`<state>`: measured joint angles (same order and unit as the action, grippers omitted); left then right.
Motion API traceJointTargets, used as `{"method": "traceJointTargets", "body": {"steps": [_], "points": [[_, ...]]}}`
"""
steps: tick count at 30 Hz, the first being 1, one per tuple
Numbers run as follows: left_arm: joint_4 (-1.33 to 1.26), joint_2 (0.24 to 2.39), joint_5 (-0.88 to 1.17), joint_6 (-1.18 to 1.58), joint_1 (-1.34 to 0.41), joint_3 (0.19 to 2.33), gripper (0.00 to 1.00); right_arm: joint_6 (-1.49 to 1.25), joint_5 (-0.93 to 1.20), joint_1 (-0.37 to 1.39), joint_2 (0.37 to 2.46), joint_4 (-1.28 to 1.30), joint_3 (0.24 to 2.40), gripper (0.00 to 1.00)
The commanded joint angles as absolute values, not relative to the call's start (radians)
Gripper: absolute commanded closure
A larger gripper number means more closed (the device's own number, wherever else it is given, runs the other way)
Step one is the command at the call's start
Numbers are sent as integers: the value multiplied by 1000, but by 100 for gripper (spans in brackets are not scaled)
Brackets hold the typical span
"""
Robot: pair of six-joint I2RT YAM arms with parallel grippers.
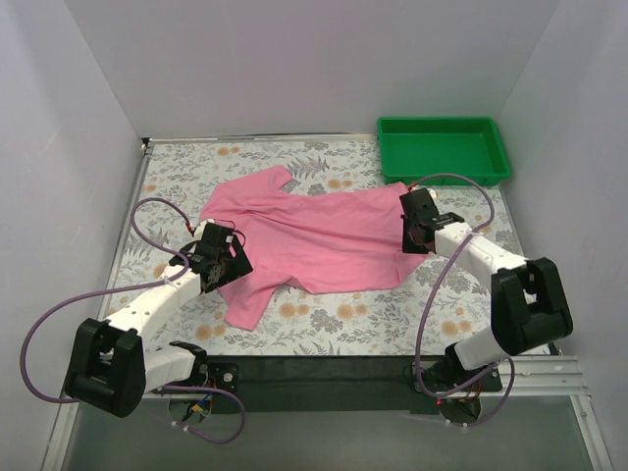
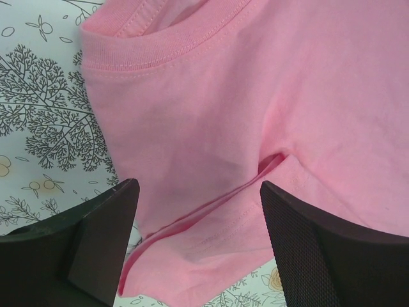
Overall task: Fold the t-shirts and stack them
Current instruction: Flatten the tshirt out
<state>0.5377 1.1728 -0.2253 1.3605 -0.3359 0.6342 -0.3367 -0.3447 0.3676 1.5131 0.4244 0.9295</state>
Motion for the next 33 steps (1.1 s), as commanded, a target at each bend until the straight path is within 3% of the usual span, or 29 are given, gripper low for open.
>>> {"method": "traceJointTargets", "body": {"steps": [1,4,10,12,24,33], "points": [[522,1138,-222,1355,-333,630,29,-350,-388,342,1406,456,856,99],[512,1141,-213,1356,-333,629,29,-347,-335,328,1358,437,828,99],[505,1155,-209,1353,-333,634,29,-354,-248,359,1463,388,914,72],[506,1147,-213,1353,-333,632,29,-370,-267,383,1505,387,946,70],[506,1135,-225,1351,-333,634,29,-416,-321,400,1715,387,1089,71],[503,1137,-221,1348,-333,634,29,-428,-345,417,1723,405,1062,79]]}}
